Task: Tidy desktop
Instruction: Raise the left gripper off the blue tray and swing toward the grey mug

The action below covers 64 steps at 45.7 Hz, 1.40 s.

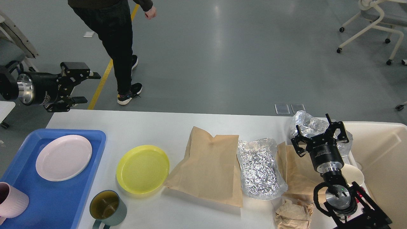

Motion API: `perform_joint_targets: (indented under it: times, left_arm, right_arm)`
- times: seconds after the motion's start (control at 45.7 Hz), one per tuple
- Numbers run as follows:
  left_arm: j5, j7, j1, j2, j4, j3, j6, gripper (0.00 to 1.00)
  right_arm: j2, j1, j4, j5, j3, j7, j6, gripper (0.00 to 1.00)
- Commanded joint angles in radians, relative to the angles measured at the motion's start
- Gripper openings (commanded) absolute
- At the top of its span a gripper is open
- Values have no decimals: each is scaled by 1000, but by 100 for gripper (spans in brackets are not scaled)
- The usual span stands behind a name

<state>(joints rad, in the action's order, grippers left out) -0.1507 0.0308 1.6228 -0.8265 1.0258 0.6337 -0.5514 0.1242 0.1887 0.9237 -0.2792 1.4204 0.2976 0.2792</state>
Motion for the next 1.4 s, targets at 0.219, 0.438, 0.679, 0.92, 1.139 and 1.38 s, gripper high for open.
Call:
perform_joint_targets:
  times: [0.219,0.438,0.679,0.92,1.139,1.38]
  left_arm:
    - [46,40,690,455,207,685,-206,97]
    - [272,40,1011,598,506,810,-295,96]
    - [436,38,1131,764,657,911,-300,96]
    - [448,46,1111,765,674,900,-308,97]
    - [445,41,896,702,617,903,-259,96]
    - [185,34,564,540,591,804,-83,93]
  right_arm:
    - [0,0,0,0,0,0,0,100]
    - [0,0,-2,0,0,0,0,100]
    - [0,0,-2,0,0,0,0,100]
    - [0,0,-2,0,0,0,0,100]
    - [0,0,0,0,0,0,0,100]
    - [0,0,0,0,0,0,0,100]
